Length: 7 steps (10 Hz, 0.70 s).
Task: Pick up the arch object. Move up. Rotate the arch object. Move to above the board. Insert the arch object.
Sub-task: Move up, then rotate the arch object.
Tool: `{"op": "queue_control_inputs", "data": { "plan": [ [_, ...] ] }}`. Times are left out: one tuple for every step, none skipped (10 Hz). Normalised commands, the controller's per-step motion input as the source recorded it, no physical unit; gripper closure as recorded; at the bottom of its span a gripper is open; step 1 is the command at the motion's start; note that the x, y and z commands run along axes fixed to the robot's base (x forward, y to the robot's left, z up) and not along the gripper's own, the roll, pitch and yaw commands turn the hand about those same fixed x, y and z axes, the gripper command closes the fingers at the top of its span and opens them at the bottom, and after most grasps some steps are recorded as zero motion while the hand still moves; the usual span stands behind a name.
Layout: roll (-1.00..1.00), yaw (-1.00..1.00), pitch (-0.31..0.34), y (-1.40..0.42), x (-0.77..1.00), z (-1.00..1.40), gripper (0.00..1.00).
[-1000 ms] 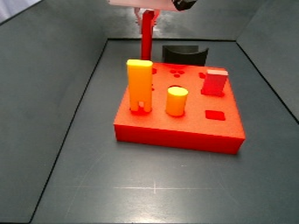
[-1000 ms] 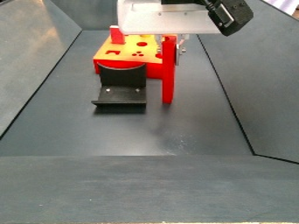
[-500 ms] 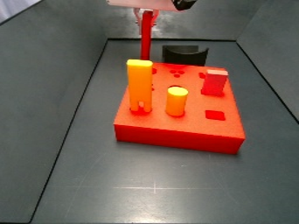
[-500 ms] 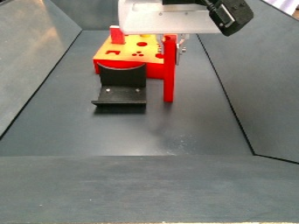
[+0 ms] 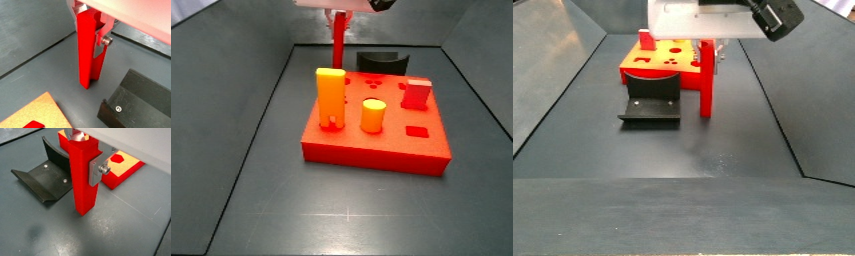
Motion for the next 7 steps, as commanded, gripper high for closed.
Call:
{"op": "queue_control_inputs", "data": {
  "plan": [
    [0.0,-0.02,-0.01,0.04,0.03,0.84,1.0],
    [0.0,-0.03,0.014,0.04,0.01,0.74,1.0],
    [0.01,-0.03,0.034,0.03,0.01,0.53,1.0],
    [0.01,-0.02,0.049,0.02,0.01,0.36,1.0],
    [0.0,0.0,0.0,-0.22,-0.48,1.0,1.0],
    [0.01,0.01,-0.016,-0.24,-0.51,1.0,1.0],
    [0.02,0.02,-0.05,-0.19,-0.48,1.0,1.0]
  ]
}}
